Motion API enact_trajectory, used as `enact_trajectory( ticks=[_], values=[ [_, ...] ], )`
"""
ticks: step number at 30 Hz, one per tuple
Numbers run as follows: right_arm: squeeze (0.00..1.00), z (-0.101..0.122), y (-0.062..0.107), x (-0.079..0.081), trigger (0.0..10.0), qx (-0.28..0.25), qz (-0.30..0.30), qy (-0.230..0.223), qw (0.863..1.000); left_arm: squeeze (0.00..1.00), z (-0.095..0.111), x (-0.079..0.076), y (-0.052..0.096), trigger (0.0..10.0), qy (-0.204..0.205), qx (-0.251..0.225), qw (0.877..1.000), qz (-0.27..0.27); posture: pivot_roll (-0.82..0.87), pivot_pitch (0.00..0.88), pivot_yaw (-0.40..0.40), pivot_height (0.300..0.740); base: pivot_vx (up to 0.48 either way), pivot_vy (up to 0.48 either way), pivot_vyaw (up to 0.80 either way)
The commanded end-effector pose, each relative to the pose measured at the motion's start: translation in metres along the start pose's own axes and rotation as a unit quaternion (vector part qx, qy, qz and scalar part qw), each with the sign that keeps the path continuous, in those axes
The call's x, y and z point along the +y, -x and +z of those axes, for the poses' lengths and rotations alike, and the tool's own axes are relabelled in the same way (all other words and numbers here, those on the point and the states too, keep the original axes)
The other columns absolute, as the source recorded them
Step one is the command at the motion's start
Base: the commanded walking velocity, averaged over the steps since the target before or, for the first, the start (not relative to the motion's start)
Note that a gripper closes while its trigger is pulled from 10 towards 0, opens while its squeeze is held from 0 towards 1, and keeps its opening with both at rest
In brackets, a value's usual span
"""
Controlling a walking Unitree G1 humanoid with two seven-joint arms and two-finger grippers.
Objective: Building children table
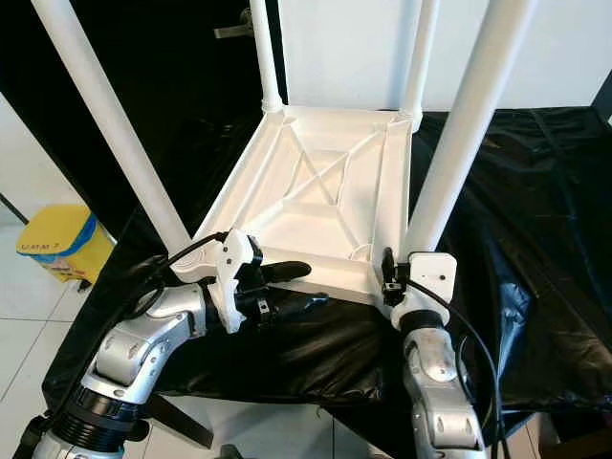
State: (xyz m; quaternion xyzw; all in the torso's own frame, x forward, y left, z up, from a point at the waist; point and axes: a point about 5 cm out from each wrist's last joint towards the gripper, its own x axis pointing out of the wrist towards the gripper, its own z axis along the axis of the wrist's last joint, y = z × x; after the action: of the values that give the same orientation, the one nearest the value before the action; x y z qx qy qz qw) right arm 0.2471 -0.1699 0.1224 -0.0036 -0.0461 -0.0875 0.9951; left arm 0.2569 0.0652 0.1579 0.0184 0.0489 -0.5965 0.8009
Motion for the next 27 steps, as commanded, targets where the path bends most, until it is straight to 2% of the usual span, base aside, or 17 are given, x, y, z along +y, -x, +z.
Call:
enact_trajectory(
  ticks=[1,5,6,7,9,13,14,15,16,21,26,27],
  values=[
    [0.00,-0.019,0.008,-0.013,10.0,0.047,-0.071,0.015,0.996,0.00,-0.005,0.002,-0.002,10.0,-0.002,0.012,0.999,0.037,-0.18,0.061,0.096,0.740,0.000,0.000,0.00],
    [0.00,-0.019,0.010,-0.006,10.0,0.041,-0.075,0.003,0.996,0.00,-0.005,0.000,-0.006,10.0,-0.005,0.011,0.999,0.032,-0.18,0.061,0.096,0.740,0.000,0.000,0.00],
    [0.00,-0.016,0.010,-0.002,10.0,0.030,-0.070,-0.017,0.997,0.00,-0.004,0.001,-0.007,10.0,-0.011,0.009,0.999,0.034,-0.19,0.060,0.104,0.740,0.000,0.000,0.00],
    [0.00,-0.016,0.010,-0.002,10.0,0.030,-0.070,-0.017,0.997,0.00,-0.004,0.001,-0.007,10.0,-0.011,0.009,0.999,0.034,-0.19,0.060,0.104,0.740,0.000,0.000,0.00],
    [0.00,-0.008,0.008,0.003,10.0,0.003,-0.054,-0.023,0.998,0.00,-0.003,0.007,-0.008,10.0,-0.028,0.006,0.999,0.046,-0.19,0.055,0.108,0.740,0.000,0.000,0.00],
    [0.00,-0.004,0.007,0.005,10.0,-0.009,-0.041,-0.029,0.999,0.00,0.000,0.011,-0.008,10.0,-0.036,0.004,0.998,0.051,-0.19,0.050,0.105,0.740,0.000,0.000,0.00],
    [0.83,-0.003,0.006,0.005,10.0,-0.012,-0.038,-0.033,0.999,0.00,0.001,0.012,-0.007,10.0,-0.038,0.001,0.998,0.053,-0.19,0.049,0.104,0.740,0.000,0.000,0.00],
    [0.83,-0.003,0.006,0.005,10.0,-0.012,-0.038,-0.033,0.999,0.00,0.001,0.012,-0.007,10.0,-0.038,0.001,0.998,0.053,-0.19,0.049,0.104,0.740,0.000,0.000,0.00],
    [1.00,-0.002,0.006,0.005,10.0,-0.015,-0.039,-0.036,0.998,0.00,0.001,0.012,-0.007,10.0,-0.041,0.000,0.998,0.055,-0.19,0.049,0.101,0.740,0.000,0.000,0.00],
    [1.00,-0.001,0.005,0.005,10.0,-0.024,-0.033,-0.031,0.999,0.00,0.003,0.011,-0.007,10.0,-0.047,-0.005,0.997,0.057,-0.18,0.046,0.092,0.740,0.000,0.000,0.00],
    [1.00,0.002,0.005,0.005,10.0,-0.043,-0.006,-0.024,0.999,0.00,0.003,0.010,-0.007,10.0,-0.053,-0.011,0.997,0.063,-0.18,0.045,0.090,0.740,0.000,0.000,0.00],
    [1.00,0.004,0.005,0.002,10.0,-0.050,0.016,-0.025,0.998,0.00,0.004,0.010,-0.007,10.0,-0.055,-0.014,0.996,0.062,-0.18,0.045,0.091,0.740,0.000,0.000,0.00]
  ],
)
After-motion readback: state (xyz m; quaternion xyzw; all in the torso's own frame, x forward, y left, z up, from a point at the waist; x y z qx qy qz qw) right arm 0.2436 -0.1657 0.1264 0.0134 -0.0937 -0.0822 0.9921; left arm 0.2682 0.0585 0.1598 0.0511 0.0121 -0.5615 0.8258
